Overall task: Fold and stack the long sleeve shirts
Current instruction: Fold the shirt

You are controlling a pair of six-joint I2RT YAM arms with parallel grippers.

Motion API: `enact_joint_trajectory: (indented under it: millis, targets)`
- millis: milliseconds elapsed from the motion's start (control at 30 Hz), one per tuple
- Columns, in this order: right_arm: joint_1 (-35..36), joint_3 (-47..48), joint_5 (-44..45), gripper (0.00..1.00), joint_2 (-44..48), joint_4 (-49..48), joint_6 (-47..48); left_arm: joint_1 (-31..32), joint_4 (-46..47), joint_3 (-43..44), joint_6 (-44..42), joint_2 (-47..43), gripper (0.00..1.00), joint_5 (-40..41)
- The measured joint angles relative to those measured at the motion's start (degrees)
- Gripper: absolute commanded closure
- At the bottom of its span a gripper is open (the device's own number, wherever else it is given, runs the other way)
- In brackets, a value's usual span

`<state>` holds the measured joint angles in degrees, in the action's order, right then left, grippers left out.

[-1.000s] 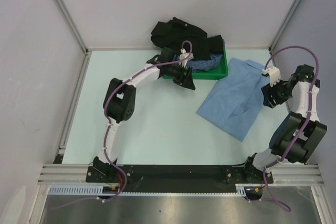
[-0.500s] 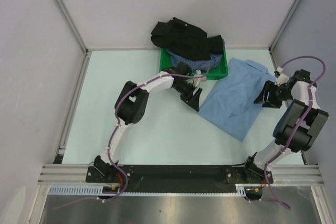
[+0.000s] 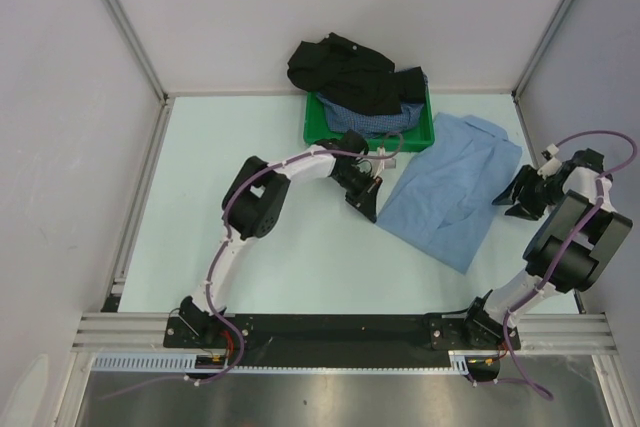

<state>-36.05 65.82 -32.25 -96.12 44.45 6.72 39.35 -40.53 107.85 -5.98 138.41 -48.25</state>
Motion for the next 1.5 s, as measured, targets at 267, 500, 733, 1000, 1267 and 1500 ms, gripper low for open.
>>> enact_joint_trajectory:
  millis: [267, 500, 733, 1000, 1267, 1500]
  targets:
    - [0.3, 0.0, 1.7, 0.49, 0.6, 3.8, 6.4, 0.8, -0.5, -16.0, -1.6, -8.3, 1.00, -2.2]
    - [0.5, -0.5, 0.0, 0.51, 5.1, 10.0, 19.5, 3.3, 0.1, -19.7, -1.6, -9.8, 0.74, -4.4]
    - [5.2, -5.8, -4.5, 0.44, 10.7, 14.0, 28.7, -1.4, 7.5, -22.6, -1.6, -15.0, 0.37, -7.5]
    - [10.7, -7.4, -6.0, 0.39, 8.5, 9.7, 26.3, -4.7, 13.0, -5.9, -0.9, -12.7, 0.29, -5.7]
    - [9.5, -8.1, -2.1, 0.38, 6.4, 2.2, 18.8, -2.6, 15.5, 2.1, 4.0, -2.4, 0.30, -2.7]
    - [2.9, -7.3, 1.7, 0.35, 2.1, -3.1, 10.1, -1.1, 11.1, 4.9, 5.9, 1.5, 0.29, 0.0]
